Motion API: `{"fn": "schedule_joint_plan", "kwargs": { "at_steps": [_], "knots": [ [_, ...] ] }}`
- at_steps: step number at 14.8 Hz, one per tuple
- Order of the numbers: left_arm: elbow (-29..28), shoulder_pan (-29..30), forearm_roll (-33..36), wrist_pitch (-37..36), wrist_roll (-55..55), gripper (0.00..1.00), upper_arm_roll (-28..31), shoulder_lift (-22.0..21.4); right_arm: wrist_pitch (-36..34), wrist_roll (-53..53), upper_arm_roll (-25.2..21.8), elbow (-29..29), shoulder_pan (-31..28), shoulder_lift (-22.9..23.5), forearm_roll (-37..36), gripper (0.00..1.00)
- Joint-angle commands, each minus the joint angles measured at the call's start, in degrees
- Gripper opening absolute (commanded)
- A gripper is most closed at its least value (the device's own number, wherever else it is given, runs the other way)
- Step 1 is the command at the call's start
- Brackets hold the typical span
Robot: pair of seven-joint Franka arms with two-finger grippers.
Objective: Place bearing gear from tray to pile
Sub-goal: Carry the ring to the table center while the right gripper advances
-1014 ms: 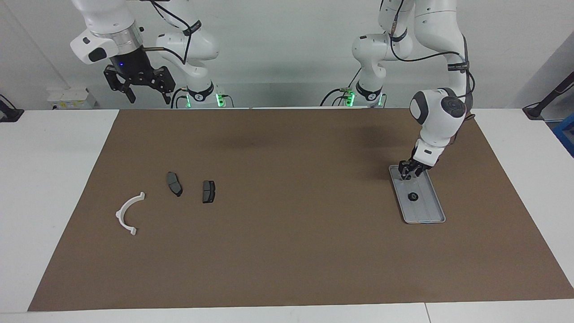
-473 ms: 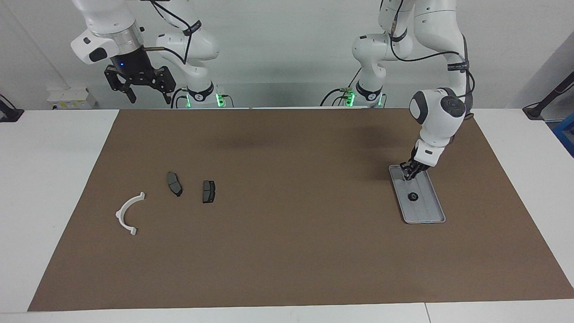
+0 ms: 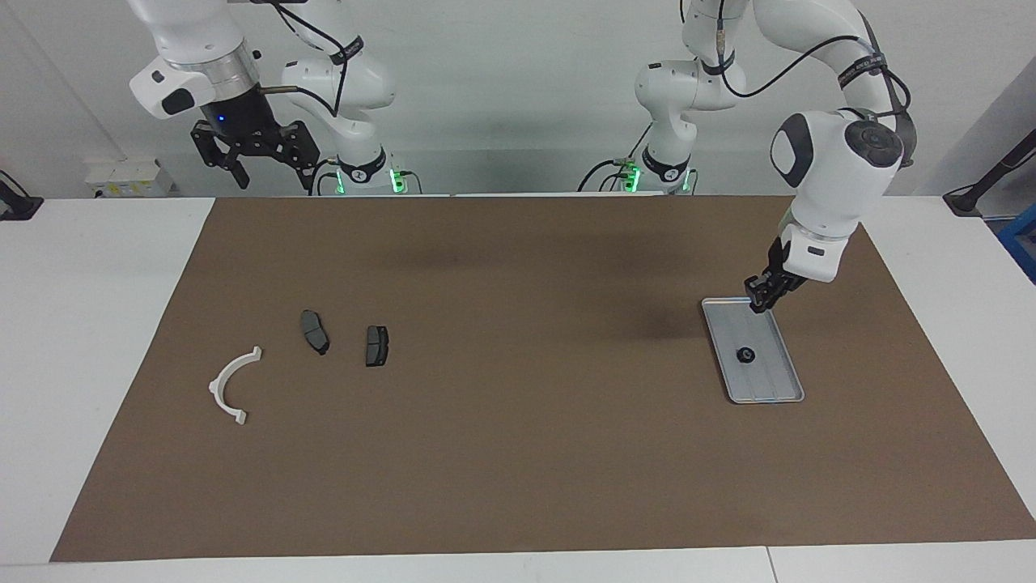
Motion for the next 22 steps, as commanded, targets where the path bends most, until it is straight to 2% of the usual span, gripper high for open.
{"fn": "schedule_joint_plan", "kwargs": {
  "at_steps": [1, 4, 7, 9, 11, 18, 19, 20, 21, 22],
  "knots": [
    [0.78, -8.09, -0.49, 1.54, -9.5, 0.0, 0.92, 2.21, 5.19, -1.32, 0.1, -4.98, -1.53, -0.6, 1.58, 1.0],
    [0.26, -16.7, -0.14, 2.61, -16.46, 0.0, 1.01, 3.87, 10.54, -1.5, 0.01, -9.11, -2.75, 0.28, 1.58, 1.0],
    [1.22, -22.79, 2.49, 7.42, -26.39, 0.0, 1.01, 10.02, 15.91, -1.85, 0.01, -12.63, -2.76, 0.81, 1.49, 1.0],
    [3.4, -26.74, 2.5, 8.76, -29.39, 0.0, 1.18, 15.8, 17.77, -2.11, 0.01, -13.17, -2.85, 2.29, 1.49, 1.0],
    [5.79, -27.54, 2.59, 10.77, -30.72, 0.0, 1.27, 19.51, 18.04, -2.2, 0.01, -13.34, -2.94, 3.26, 1.49, 1.0],
    [5.88, -29.21, 2.67, 11.05, -32.56, 0.0, 1.27, 19.97, 18.04, -1.59, 0.01, -13.43, -2.23, 3.8, 1.14, 1.0],
    [5.79, -29.21, 3.02, 11.22, -32.56, 0.03, 1.36, 19.97, 18.04, -1.5, 0.01, -13.43, -2.23, 3.8, 1.14, 1.0],
    [5.7, -29.13, 3.64, 11.31, -32.56, 0.5, 1.36, 19.97, 18.04, -1.41, 0.01, -13.43, -2.14, 3.8, 1.14, 1.0],
    [5.7, -29.04, 4.17, 11.49, -32.56, 0.78, 1.36, 19.97, 18.04, -1.41, 0.01, -13.43, -2.14, 3.8, 1.14, 1.0],
    [5.53, -29.04, 4.26, 11.75, -32.56, 0.95, 1.36, 20.05, 17.95, -1.41, 0.01, -13.43, -2.14, 3.8, 1.14, 1.0]
  ]
}}
